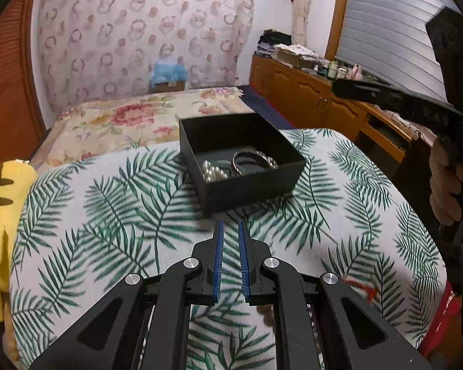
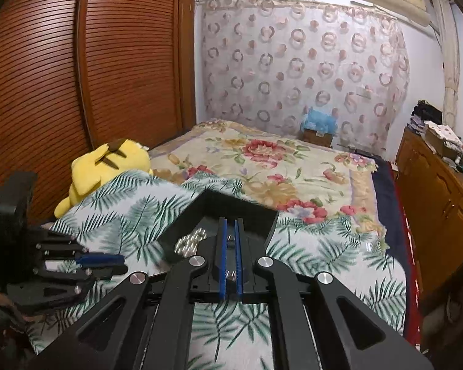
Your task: Organize jewelry
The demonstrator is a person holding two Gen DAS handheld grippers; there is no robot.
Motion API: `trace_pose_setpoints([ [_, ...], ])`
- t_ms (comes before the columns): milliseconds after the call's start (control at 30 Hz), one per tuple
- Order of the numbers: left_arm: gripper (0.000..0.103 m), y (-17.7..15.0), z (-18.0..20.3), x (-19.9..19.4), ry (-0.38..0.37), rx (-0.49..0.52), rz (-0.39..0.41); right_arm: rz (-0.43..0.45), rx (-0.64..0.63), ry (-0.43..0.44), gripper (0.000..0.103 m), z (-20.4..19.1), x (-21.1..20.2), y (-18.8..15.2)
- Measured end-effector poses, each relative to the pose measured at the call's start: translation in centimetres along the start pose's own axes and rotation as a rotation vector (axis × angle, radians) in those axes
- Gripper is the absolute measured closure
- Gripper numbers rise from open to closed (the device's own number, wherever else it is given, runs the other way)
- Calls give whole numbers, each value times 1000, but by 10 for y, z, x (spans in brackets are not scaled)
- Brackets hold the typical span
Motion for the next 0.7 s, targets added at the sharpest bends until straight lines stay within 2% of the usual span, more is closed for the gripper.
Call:
trace_pose_setpoints([
  [133, 93, -14, 3, -3, 6, 9, -7, -40, -20, 25, 97, -11, -11, -36],
  [233, 84, -24, 5, -4, 5, 9, -13, -88, -27, 35, 97, -19, -16, -72],
  [367, 84, -37, 8, -3, -1, 6, -28, -143, -15, 48, 90, -24, -21, -112],
  [467, 83, -44, 11, -1, -8, 4, -43, -192, -6, 50, 90, -28, -20, -140],
  [700, 81, -52, 17, 5, -27, 9, -73, -246, -13, 75, 89, -40, -16, -170],
])
Point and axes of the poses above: each gripper's, at about its wrist camera, not at the fingertips, and x roughly the way its jaws point, z to its right, y to its top, the point moved 9 cm from there along x, roughly the way its jaws point, and after that the axes turned 3 degrees about -y, right-handed, at the moved point
